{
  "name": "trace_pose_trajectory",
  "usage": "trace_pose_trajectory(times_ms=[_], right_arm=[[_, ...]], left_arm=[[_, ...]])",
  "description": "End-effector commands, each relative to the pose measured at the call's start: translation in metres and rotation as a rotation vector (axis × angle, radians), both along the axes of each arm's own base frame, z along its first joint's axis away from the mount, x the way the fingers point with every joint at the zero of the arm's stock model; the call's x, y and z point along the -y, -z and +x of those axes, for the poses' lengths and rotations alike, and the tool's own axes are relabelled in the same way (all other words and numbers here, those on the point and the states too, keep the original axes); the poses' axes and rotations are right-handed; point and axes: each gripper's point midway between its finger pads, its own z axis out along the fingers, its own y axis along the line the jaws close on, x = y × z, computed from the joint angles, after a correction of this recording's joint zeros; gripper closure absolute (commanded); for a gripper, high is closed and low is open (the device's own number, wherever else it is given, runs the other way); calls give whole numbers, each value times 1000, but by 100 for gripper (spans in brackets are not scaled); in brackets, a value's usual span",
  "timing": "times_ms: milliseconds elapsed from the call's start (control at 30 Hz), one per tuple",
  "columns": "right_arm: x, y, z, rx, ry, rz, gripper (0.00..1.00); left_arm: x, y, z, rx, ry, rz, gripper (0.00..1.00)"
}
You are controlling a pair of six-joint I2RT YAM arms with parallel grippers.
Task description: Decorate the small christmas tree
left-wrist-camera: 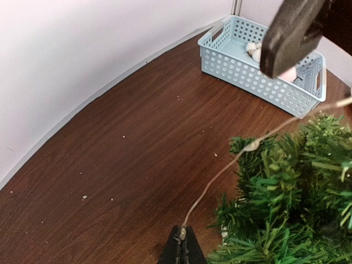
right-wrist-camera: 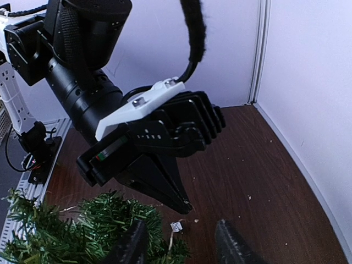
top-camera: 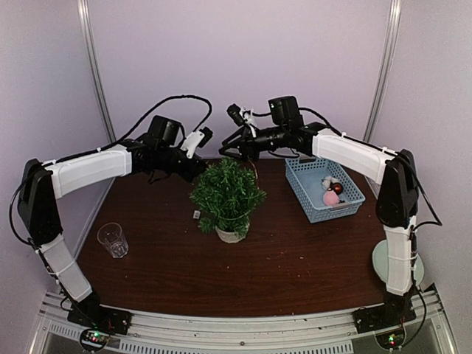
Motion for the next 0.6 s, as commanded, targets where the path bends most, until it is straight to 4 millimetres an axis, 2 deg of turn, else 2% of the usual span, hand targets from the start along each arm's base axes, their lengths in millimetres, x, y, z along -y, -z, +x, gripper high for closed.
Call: trace_pose_trajectory(times_ms=[0,200,367,400,500,567], right_arm=[[-2,12,3,18,23,-60,65],[-1,12,5,32,37,-65,98],[1,14,7,42,59,-75,100],[2,15,8,42,63,-76,100],[3,15,10,41,73,-74,100],[4,15,10,40,77,-74,100]], left_arm=[[11,-18,5,61,30,-24,100],[9,-15,5,61,21,-15,100],[2,-11,5,64,-14,-8,100],[-1,-11,5,66,-27,-11,96],[-17,-11,4,68,-92,-43,60],[-30,-11,2,86,-136,-64,48]])
